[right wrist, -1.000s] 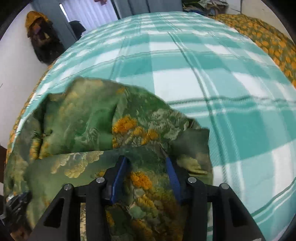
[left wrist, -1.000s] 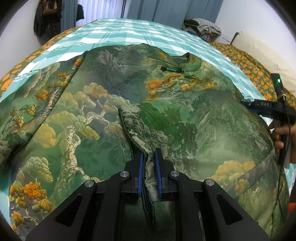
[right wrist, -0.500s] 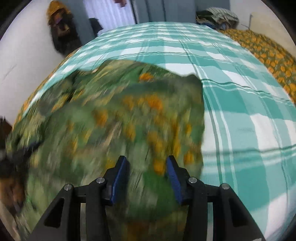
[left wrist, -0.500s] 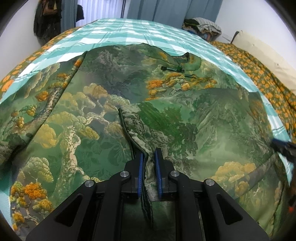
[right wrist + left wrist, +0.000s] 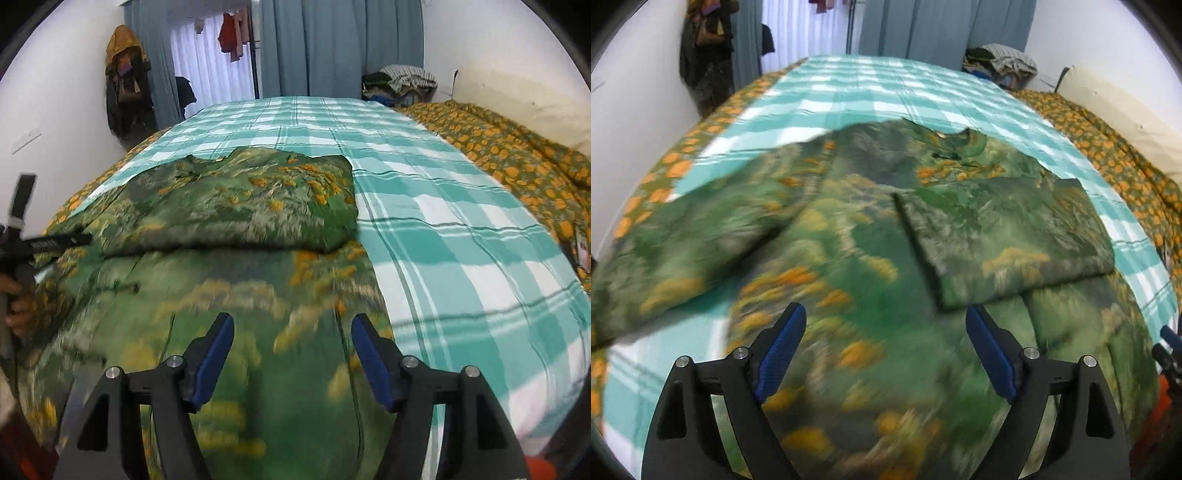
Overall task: Fold large clothes
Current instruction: 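Lay the folded side down and open both tools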
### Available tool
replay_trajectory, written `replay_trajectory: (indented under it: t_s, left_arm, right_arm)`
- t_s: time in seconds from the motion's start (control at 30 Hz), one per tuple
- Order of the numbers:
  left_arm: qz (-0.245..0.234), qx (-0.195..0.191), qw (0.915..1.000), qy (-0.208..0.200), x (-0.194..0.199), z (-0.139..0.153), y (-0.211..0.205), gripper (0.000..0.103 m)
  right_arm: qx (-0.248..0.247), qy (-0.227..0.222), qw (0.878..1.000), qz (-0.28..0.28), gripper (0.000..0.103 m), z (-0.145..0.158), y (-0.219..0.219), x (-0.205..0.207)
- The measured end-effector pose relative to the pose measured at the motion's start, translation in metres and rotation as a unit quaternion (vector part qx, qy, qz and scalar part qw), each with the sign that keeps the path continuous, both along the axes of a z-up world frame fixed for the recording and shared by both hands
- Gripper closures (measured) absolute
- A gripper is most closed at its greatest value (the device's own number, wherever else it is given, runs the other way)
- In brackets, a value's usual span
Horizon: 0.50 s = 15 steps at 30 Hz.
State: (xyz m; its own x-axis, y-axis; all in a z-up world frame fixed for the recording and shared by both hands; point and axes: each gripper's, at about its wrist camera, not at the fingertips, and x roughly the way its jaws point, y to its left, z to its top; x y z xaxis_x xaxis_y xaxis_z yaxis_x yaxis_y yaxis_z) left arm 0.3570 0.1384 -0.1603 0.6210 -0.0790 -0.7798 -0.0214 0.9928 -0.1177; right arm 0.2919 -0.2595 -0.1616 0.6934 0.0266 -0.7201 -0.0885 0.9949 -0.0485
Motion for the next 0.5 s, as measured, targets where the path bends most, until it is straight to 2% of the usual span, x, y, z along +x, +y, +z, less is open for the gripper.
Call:
replay_trajectory:
  t_s: [0.07,0.17,0.3,0.43,0.5]
  left_arm:
    - [0.012,0.008,0.9999,-0.007,-0.015,0.010,0.014,0.010]
    - [0.046,0.016,0.9986,-0.017,-0.041,0.022,0.046,0.006]
    - [0.099,0.013,0.9949,-0.011,-0.060,0.023,0.090,0.006]
    - [0.167,-0.026,0.9856,-0.006,-0.074,0.016,0.142,0.006]
    - [0.212,-0.058,0.9756,-0.009,-0.080,0.009,0.173,0.006]
  right_arm:
    - [-0.016,0.002,1.000,0.011,0.035,-0.002,0.006,-0.008]
    - [-0.009,0.013,1.000,0.008,0.035,-0.004,0.009,-0.015]
    - [-0.014,0.005,1.000,0.018,0.035,-0.003,0.018,-0.022]
    - [-0.030,-0.023,0.999,0.040,0.035,0.002,0.030,-0.031]
    - [-0.036,-0.024,0.998,0.045,0.035,0.001,0.033,-0.032]
